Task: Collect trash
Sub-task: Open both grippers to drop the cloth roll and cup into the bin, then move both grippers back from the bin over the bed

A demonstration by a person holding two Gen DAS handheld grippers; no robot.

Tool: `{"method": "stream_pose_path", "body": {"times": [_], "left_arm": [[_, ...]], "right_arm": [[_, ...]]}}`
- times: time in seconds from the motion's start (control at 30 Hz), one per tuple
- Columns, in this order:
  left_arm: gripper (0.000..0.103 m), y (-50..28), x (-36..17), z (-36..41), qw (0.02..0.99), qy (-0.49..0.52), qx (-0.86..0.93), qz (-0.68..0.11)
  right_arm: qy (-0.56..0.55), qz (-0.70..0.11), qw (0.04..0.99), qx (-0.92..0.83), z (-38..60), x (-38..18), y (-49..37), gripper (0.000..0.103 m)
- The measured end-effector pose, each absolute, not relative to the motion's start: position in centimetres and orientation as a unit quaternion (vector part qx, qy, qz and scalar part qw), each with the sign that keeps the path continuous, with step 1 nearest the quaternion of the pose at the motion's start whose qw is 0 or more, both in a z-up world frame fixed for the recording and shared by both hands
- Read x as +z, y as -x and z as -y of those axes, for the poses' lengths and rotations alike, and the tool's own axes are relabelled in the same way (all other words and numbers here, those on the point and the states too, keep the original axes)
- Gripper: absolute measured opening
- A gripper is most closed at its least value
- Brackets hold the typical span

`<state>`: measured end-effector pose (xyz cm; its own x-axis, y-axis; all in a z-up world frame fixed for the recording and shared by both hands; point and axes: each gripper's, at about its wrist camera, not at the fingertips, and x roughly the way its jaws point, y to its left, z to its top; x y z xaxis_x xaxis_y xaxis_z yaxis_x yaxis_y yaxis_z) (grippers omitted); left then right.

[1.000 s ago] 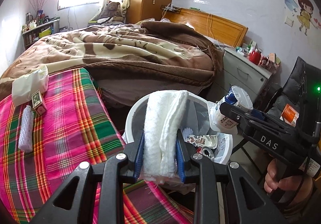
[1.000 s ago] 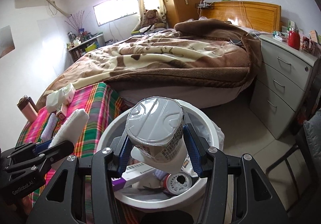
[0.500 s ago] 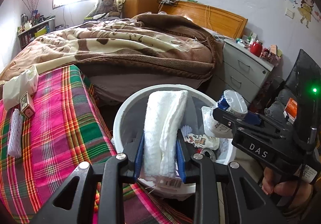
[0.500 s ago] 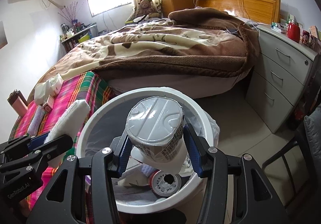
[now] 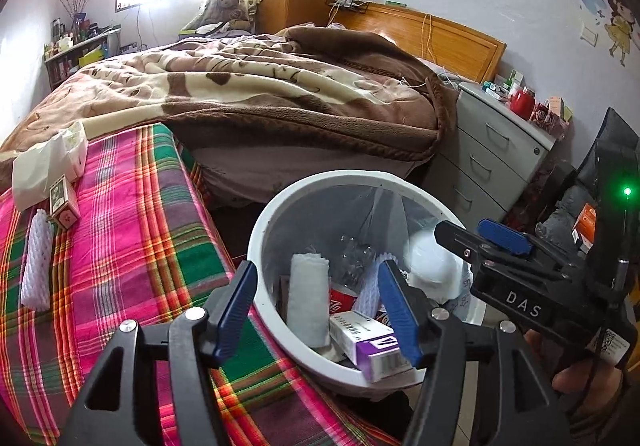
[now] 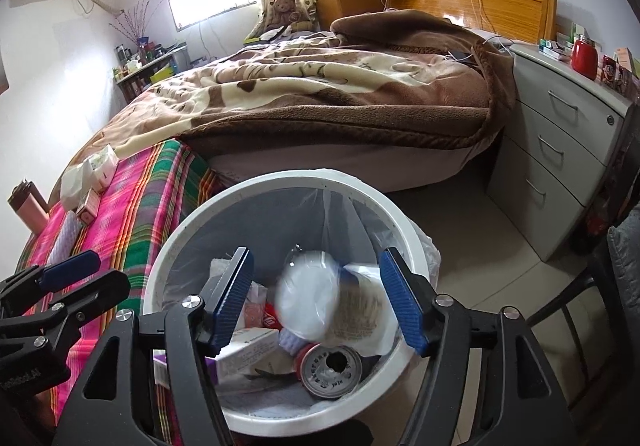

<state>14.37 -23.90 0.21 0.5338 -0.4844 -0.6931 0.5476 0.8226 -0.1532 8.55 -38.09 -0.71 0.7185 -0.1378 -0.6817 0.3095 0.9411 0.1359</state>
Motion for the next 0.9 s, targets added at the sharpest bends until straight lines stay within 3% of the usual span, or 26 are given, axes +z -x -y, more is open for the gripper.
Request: {"method": "stream_pose_path", "body": {"times": [0.9], "left_arm": [[0.067, -14.8, 2.5, 14.8, 0.907, -0.008, -0.231, -0.351]], "right_arm": [[-0.096, -0.325, 0.938, -0.073, 32.6, 1.8, -10.2, 0.068]]}}
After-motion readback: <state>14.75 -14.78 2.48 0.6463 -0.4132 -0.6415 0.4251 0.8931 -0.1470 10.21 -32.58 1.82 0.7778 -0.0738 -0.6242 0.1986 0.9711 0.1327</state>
